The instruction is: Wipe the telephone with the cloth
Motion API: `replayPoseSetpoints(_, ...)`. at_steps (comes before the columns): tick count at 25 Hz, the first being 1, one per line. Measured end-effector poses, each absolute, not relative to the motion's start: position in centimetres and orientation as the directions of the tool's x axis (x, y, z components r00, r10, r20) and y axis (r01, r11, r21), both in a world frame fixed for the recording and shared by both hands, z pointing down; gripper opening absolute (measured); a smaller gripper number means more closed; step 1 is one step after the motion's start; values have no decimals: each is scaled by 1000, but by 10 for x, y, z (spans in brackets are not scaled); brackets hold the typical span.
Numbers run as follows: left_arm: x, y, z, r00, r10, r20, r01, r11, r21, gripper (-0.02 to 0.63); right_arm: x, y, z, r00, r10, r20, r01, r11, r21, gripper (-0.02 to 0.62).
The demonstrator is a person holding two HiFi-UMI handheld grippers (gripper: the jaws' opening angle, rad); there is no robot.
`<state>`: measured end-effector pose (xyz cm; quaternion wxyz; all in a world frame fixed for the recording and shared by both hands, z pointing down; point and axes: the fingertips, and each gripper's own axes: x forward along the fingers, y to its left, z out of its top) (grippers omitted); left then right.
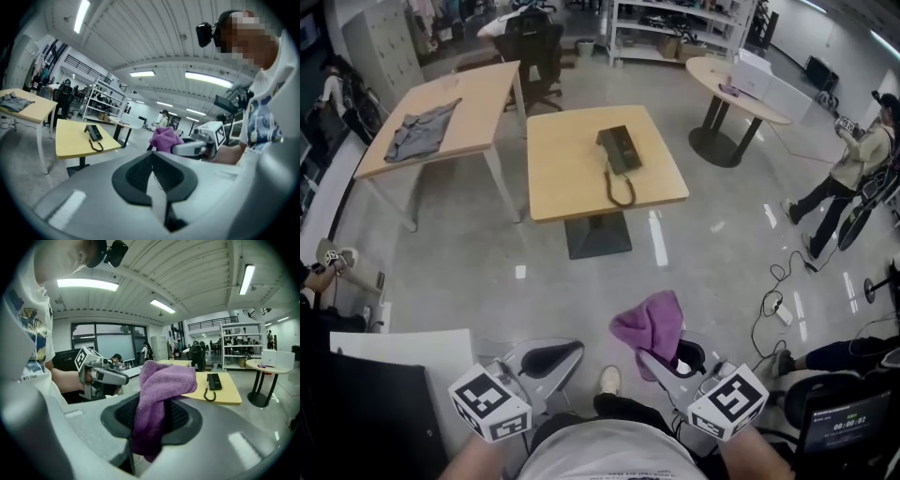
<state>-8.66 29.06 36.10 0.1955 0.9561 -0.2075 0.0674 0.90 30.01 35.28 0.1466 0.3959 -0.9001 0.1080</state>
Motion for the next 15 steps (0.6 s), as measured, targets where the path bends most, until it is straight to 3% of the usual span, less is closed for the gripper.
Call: replayPoseSetpoints(15,-82,147,366,873,-435,221,-488,-784,385,5,36,166,366,-640,-663,388,-746,658,-106,117)
